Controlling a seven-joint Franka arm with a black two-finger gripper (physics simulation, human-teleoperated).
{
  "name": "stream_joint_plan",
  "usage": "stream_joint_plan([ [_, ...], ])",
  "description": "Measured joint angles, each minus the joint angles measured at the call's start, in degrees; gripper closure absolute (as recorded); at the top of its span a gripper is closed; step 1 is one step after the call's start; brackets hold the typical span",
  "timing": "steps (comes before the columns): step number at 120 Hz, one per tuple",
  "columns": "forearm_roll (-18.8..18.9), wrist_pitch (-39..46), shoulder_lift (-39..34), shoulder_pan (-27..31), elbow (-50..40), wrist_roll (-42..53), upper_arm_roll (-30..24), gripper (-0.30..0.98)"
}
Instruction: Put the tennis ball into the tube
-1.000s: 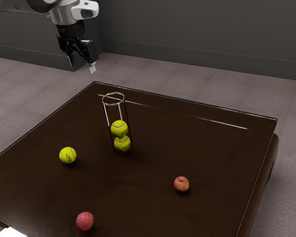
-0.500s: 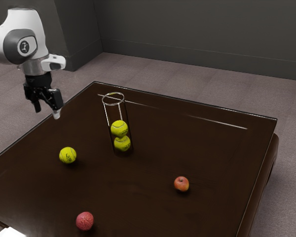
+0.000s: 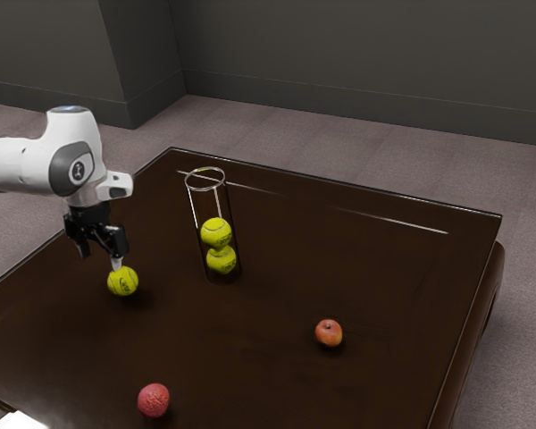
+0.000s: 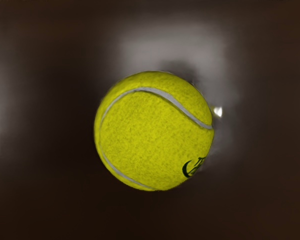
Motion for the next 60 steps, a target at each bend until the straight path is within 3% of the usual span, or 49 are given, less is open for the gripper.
stream_joint_plan([
  [60,-4.5,10.5,9.5,0.1,0.7,1.3,-0.2,0.0],
])
